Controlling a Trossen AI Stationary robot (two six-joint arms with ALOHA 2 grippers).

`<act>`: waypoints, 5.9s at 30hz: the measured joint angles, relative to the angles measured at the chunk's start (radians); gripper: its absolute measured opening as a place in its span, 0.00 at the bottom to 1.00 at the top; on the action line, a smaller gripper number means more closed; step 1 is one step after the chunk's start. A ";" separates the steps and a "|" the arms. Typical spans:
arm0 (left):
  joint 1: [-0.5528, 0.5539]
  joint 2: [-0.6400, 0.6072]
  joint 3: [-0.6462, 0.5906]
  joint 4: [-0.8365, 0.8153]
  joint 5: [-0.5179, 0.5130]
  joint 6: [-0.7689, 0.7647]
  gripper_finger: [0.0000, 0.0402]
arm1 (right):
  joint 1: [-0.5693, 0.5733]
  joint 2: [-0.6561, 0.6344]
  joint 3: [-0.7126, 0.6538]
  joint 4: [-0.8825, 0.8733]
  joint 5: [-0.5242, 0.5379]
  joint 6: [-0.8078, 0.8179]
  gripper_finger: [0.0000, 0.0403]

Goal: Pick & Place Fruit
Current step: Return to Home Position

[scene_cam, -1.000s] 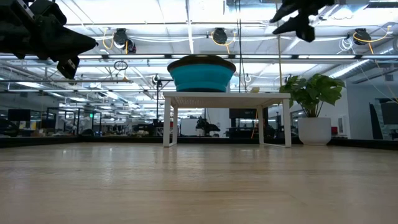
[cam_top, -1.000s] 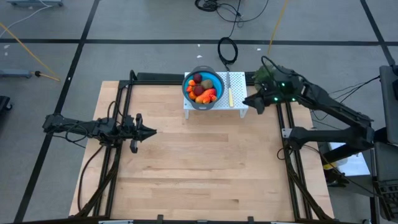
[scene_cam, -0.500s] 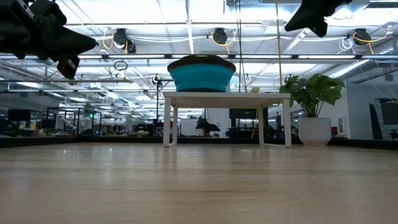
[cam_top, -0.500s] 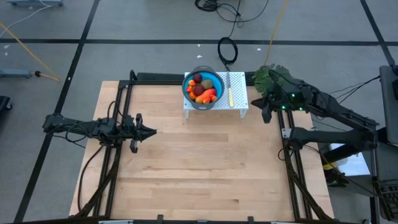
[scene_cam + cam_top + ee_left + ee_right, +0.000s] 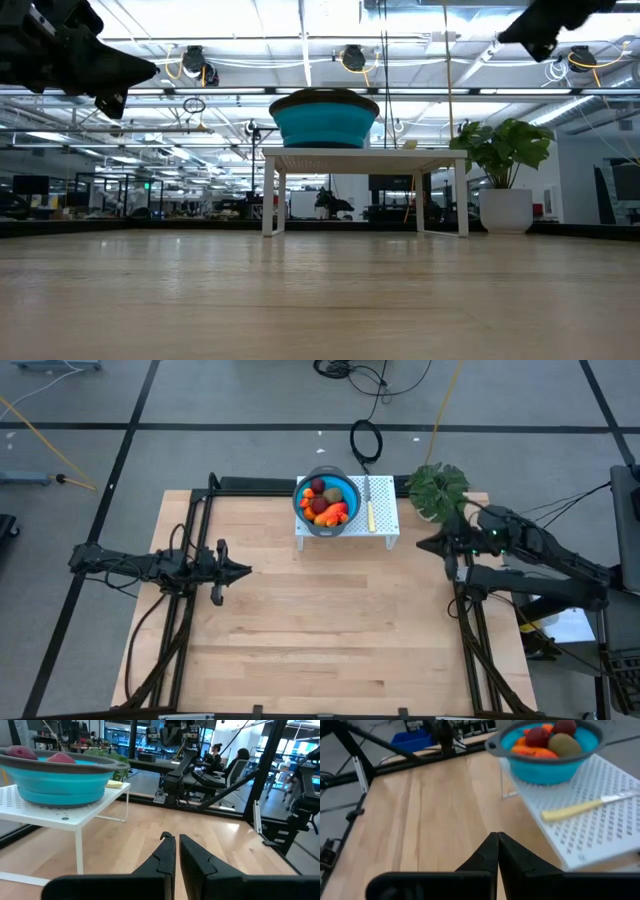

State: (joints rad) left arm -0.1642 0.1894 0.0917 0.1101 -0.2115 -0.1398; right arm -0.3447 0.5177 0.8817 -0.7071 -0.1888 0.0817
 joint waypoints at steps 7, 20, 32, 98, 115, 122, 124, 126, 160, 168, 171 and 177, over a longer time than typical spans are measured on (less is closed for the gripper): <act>0.000 0.000 0.000 -0.004 0.000 0.001 0.05 | 0.000 -0.113 -0.103 -0.047 0.001 -0.017 0.01; 0.000 0.000 0.000 -0.010 0.000 0.095 0.05 | 0.000 -0.239 -0.422 0.427 0.089 -0.111 0.00; 0.000 0.000 0.000 -0.007 0.000 0.162 0.05 | -0.001 -0.334 -0.556 0.506 0.239 -0.174 0.00; 0.000 -0.184 -0.001 -0.216 0.031 0.289 0.05 | 0.000 -0.513 -0.768 0.586 0.163 -0.125 0.01; 0.000 -0.183 -0.003 -0.219 0.062 0.293 0.05 | 0.000 -0.513 -0.770 0.639 0.162 -0.094 0.01; 0.000 -0.183 -0.003 -0.219 0.061 0.293 0.05 | -0.001 -0.513 -0.775 0.728 0.159 -0.094 0.01; 0.000 -0.183 -0.003 -0.219 0.061 0.293 0.05 | -0.001 -0.513 -0.774 0.732 0.159 -0.094 0.01; 0.000 -0.183 -0.003 -0.219 0.061 0.293 0.05 | -0.001 -0.512 -0.774 0.729 0.159 -0.094 0.01; 0.000 -0.183 -0.003 -0.219 0.060 0.292 0.05 | -0.001 -0.513 -0.769 0.740 0.161 -0.094 0.01; 0.000 -0.183 -0.003 -0.219 0.060 0.292 0.05 | -0.001 -0.513 -0.769 0.740 0.162 -0.094 0.01; 0.000 -0.183 -0.003 -0.219 0.060 0.292 0.05 | -0.001 -0.513 -0.769 0.740 0.162 -0.094 0.01; 0.000 -0.183 -0.003 -0.219 0.060 0.292 0.05 | -0.001 -0.513 -0.769 0.740 0.162 -0.094 0.01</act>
State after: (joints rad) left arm -0.1646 0.0063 0.0887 -0.1085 -0.1516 0.1527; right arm -0.3454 0.0051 0.1127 0.0330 -0.0273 -0.0124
